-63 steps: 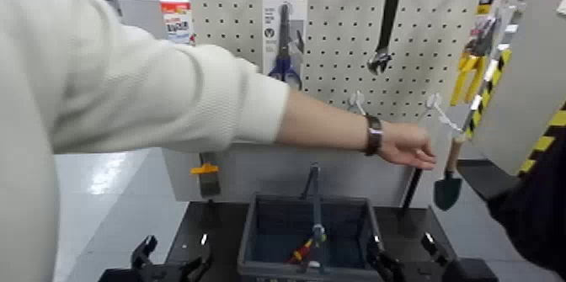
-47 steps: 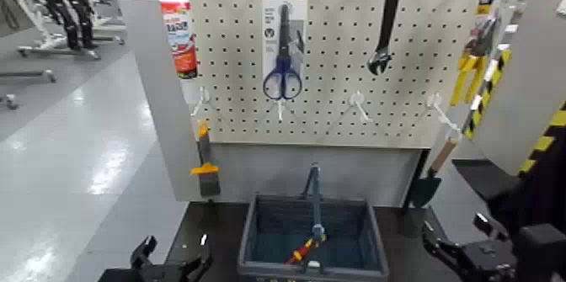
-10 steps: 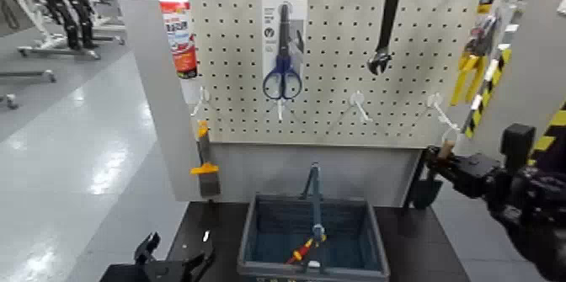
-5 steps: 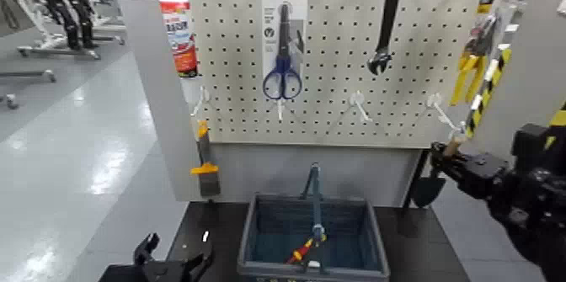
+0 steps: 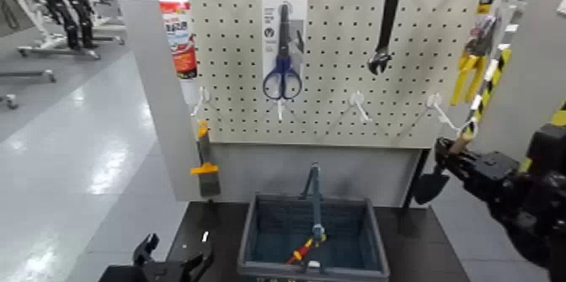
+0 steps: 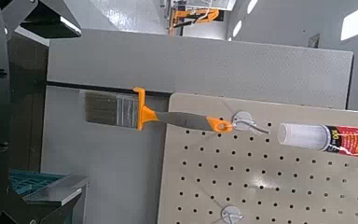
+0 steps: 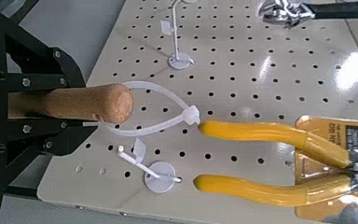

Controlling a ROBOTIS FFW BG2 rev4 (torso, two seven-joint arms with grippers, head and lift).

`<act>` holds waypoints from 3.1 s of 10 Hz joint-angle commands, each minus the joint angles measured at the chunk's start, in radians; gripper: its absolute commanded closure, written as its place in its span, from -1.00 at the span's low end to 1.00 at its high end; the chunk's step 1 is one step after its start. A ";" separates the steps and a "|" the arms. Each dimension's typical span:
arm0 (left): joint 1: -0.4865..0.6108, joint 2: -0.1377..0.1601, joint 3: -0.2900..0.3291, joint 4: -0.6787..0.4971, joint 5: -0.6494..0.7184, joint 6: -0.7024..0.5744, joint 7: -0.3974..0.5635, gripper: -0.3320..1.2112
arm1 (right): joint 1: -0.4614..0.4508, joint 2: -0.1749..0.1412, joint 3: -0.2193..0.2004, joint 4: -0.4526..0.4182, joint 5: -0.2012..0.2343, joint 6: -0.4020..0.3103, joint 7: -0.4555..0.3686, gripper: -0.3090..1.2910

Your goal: Put the tool with the wooden handle into the crate.

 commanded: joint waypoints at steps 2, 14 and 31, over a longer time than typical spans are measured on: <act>-0.002 0.002 -0.004 0.000 0.000 0.002 0.000 -0.43 | 0.052 0.042 -0.026 -0.054 -0.060 -0.010 0.000 0.83; -0.008 0.000 -0.009 0.003 0.000 0.012 0.000 -0.43 | 0.070 0.197 0.121 0.107 -0.295 -0.206 -0.024 0.91; -0.003 0.002 -0.006 -0.002 0.009 0.011 0.000 -0.43 | 0.034 0.214 0.293 0.284 -0.470 -0.150 -0.120 -0.43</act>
